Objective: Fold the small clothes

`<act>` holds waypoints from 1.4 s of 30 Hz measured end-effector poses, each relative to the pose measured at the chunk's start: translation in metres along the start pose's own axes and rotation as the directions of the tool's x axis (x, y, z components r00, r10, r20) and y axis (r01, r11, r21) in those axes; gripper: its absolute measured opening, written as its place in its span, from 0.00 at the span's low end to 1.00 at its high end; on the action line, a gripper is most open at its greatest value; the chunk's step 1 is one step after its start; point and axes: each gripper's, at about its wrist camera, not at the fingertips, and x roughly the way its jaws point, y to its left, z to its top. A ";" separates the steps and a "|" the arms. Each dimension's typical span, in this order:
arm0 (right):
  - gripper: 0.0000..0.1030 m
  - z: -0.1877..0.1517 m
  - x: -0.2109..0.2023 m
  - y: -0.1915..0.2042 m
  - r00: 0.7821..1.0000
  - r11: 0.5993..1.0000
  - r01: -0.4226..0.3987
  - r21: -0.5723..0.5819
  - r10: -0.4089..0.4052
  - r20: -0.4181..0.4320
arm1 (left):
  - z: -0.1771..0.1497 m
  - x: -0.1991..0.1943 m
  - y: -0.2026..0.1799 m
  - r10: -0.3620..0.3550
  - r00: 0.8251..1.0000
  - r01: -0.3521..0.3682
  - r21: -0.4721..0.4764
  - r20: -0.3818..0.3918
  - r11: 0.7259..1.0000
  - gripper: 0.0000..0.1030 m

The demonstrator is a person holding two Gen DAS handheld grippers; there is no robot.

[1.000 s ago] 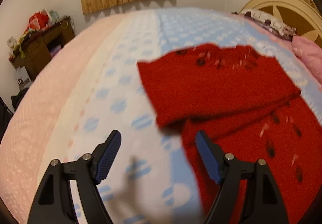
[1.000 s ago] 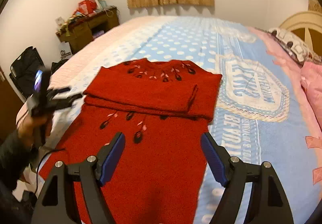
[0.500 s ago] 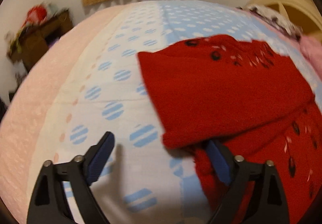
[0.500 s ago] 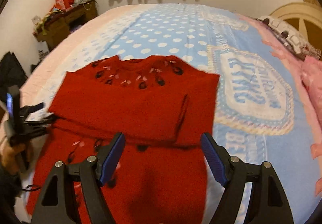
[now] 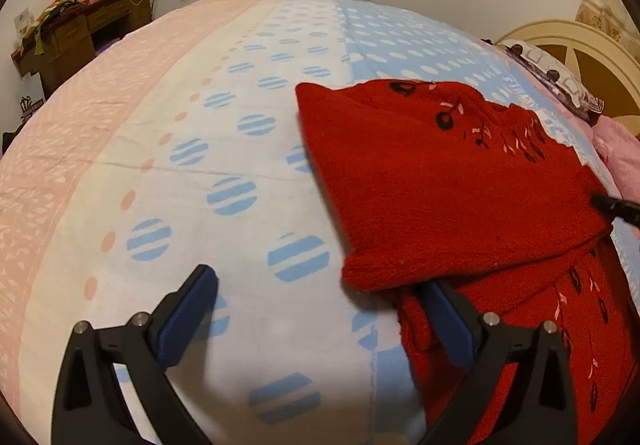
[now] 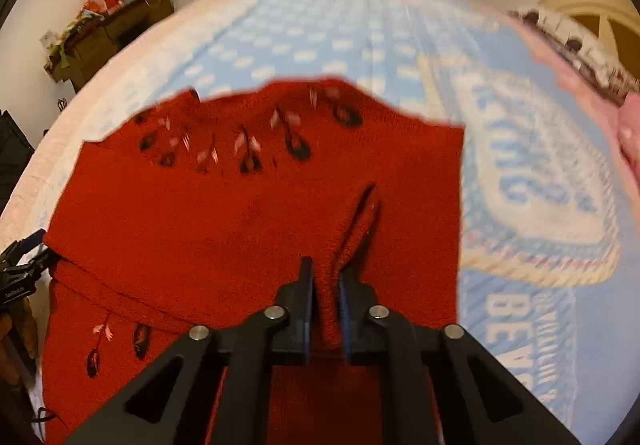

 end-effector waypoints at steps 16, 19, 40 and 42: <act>0.09 -0.008 0.011 -0.034 0.998 0.998 0.057 0.039 -0.057 -0.010 | -0.001 -0.001 0.005 0.008 1.000 -0.008 -0.032 0.000 0.999 1.00; 0.09 -0.010 0.007 -0.040 0.998 0.997 0.059 0.040 -0.059 0.002 | -0.003 -0.006 0.009 0.013 1.000 -0.013 -0.053 -0.009 0.999 1.00; 0.64 -0.009 0.023 -0.013 0.998 0.998 -0.044 -0.047 0.042 -0.056 | 0.021 0.015 -0.028 0.115 0.993 -0.118 0.091 0.032 0.989 1.00; 0.64 -0.012 0.021 -0.018 0.997 0.997 -0.066 -0.036 0.064 -0.036 | 0.020 0.013 -0.033 0.123 0.992 -0.126 0.121 0.035 0.985 1.00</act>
